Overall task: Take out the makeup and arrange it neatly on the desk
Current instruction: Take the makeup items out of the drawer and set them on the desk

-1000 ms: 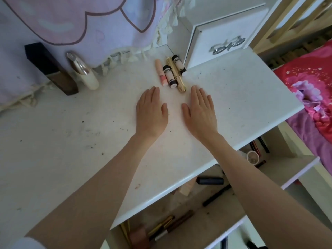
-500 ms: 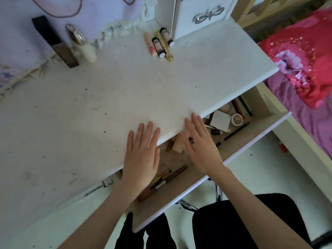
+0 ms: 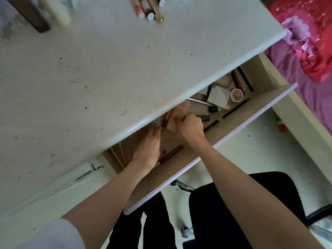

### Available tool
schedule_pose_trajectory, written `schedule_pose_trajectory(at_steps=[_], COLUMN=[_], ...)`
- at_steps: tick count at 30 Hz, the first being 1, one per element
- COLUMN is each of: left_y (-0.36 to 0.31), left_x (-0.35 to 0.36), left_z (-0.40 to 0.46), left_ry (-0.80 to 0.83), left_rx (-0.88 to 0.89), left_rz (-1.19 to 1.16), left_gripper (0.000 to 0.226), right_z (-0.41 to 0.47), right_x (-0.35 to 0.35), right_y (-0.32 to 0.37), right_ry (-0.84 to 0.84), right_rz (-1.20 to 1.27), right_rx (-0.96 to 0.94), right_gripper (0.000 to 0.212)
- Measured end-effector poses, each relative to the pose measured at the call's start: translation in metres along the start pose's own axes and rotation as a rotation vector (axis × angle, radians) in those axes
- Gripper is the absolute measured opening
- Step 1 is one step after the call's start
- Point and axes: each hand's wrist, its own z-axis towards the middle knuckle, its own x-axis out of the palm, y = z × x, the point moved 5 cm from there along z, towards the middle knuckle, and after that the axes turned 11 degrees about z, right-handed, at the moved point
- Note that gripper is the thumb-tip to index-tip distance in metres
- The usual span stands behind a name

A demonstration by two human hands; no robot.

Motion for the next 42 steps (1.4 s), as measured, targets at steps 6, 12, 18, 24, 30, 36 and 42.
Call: schedule_pose_trajectory(at_steps=[6, 12, 18, 24, 30, 36, 42], left_y=[-0.01, -0.012, -0.003, -0.004, -0.012, 0.007, 0.057], left_x=[0.01, 0.009, 0.013, -0.002, -0.042, -0.116, -0.146], left_z=[0.025, 0.037, 0.034, 0.002, -0.035, -0.037, -0.03], left_ry=[-0.112, -0.226, -0.079, -0.022, -0.087, -0.347, -0.594], left_rx=[0.019, 0.0, -0.199, -0.368, -0.269, -0.285, -0.531], left_rz=[0.142, 0.192, -0.27, -0.608, -0.626, -0.823, -1.22], left_gripper=[0.072, 0.05, 0.03, 0.02, 0.014, 0.015, 0.006], right_z=[0.016, 0.015, 0.008, -0.027, -0.059, -0.09, -0.067], right_x=[0.015, 0.027, 0.019, -0.017, -0.061, -0.094, -0.066], right_y=[-0.007, -0.019, -0.027, -0.028, -0.01, 0.012, 0.082], right_ry=[0.045, 0.149, 0.096, -0.022, -0.313, -0.584, -0.275], right_rz=[0.114, 0.431, 0.449, 0.537, 0.575, 0.9, 0.871], right_rx=[0.082, 0.316, 0.285, 0.241, 0.14, -0.147, -0.24], right_gripper=[0.041, 0.03, 0.025, 0.028, 0.02, 0.015, 0.012])
